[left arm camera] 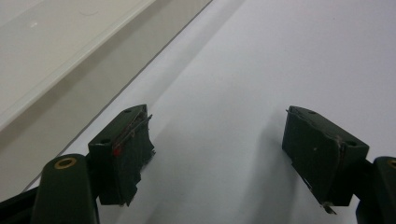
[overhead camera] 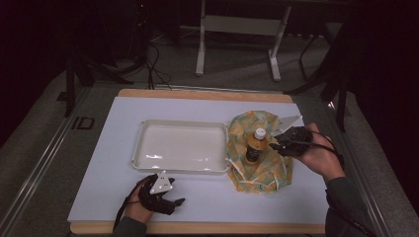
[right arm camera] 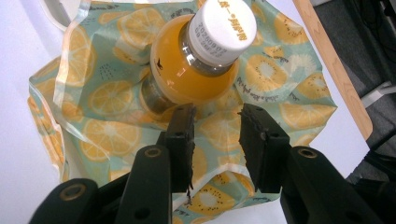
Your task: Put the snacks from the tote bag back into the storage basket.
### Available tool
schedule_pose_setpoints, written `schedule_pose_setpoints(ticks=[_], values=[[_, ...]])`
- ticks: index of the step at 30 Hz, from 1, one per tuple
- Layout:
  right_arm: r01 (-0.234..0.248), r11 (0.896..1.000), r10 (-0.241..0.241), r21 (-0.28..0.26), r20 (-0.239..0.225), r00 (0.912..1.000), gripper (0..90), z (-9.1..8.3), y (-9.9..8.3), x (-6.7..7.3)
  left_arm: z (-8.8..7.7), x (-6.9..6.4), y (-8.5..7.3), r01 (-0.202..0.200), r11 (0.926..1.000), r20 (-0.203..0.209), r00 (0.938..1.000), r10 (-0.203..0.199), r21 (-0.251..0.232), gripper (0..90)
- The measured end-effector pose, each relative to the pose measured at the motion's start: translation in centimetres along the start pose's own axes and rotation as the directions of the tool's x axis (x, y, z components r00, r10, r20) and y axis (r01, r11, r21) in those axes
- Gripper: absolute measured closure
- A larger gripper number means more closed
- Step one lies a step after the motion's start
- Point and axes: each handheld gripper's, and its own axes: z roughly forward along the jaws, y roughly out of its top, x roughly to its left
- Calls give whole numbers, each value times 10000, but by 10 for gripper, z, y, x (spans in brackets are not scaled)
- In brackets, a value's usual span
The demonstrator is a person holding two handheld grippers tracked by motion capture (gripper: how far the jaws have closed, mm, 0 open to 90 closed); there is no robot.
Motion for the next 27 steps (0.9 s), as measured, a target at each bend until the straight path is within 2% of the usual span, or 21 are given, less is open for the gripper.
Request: schedule_pose_setpoints(ticks=[18,27], values=[[-250,9994,247,-238,-156,9996,605,7,12,-6,0,0,0,-8,10000,-8,10000,8,-2,237],[-134,9998,136,145,-107,9999,600,10,15,-9,0,0,0,-1,10000,1,10000,1,2,237]])
